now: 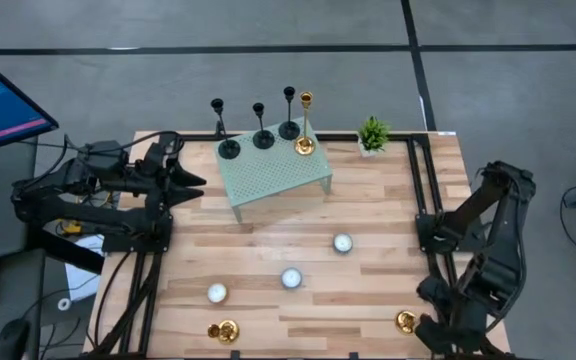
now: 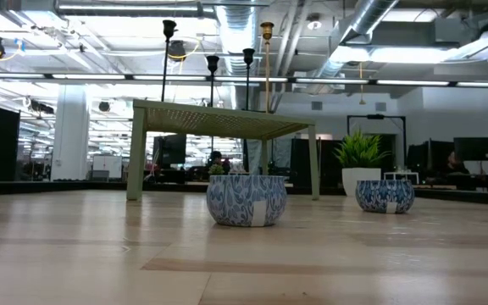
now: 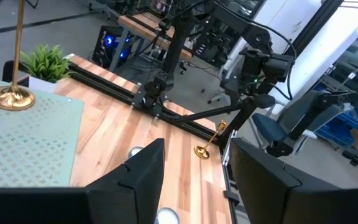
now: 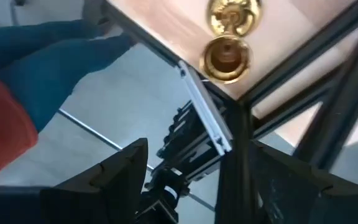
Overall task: Pick & Place candle stick holders
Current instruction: Put the right gold candle holder on the shelf aligned with the other gold candle holder
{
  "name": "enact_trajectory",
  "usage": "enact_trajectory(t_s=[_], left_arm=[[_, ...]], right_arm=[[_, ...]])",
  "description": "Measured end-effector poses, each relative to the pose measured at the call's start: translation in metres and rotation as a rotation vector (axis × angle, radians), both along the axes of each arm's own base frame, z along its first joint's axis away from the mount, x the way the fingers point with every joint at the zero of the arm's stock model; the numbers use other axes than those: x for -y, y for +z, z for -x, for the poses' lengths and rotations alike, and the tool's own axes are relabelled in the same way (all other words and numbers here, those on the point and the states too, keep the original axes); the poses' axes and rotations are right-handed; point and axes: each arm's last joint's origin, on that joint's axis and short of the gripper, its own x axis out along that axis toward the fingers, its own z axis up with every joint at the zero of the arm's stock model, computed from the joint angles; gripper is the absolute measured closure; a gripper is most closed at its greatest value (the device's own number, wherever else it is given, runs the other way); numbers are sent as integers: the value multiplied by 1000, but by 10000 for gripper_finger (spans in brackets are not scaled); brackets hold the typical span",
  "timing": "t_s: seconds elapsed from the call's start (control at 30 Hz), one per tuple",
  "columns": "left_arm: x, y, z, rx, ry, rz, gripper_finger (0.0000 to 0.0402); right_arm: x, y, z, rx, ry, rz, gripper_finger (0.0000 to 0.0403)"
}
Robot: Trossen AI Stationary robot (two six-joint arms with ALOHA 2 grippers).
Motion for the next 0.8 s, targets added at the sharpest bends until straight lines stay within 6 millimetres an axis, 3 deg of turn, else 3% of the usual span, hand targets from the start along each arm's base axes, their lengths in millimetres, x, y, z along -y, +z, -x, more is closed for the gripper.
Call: enact_trajectory(t_s=[0.3, 0.8], left_arm=[[0, 2, 0, 20, 4, 0, 209], [-2, 7, -2, 68, 51, -2, 210]], right_arm=[[-7, -14, 12, 35, 51, 169, 137], [-35, -33, 18, 43, 112, 183, 137]])
